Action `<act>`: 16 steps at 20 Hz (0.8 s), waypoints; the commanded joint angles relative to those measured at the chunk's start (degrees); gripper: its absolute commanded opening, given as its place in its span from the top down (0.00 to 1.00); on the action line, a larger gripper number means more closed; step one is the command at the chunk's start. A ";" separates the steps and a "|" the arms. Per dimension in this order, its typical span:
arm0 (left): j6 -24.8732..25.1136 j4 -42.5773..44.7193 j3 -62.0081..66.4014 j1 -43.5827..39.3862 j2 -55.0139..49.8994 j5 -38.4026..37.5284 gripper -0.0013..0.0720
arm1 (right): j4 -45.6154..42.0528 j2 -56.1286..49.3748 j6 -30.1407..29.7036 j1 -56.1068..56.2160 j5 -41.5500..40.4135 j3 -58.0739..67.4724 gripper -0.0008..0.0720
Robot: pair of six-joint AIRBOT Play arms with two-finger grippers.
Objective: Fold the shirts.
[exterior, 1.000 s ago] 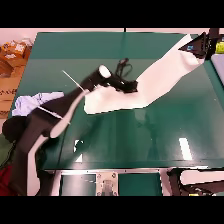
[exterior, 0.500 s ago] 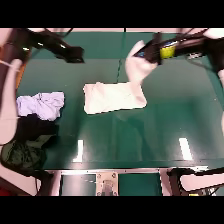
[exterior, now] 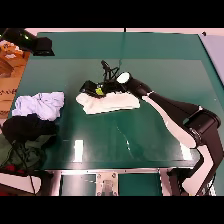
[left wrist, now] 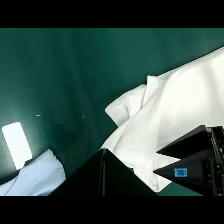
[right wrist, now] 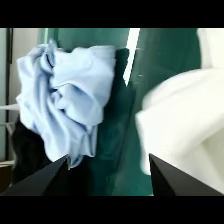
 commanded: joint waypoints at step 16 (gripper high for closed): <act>0.24 0.48 0.04 0.57 0.31 -0.70 0.95 | -12.63 4.50 -9.42 -41.88 23.21 -15.04 0.11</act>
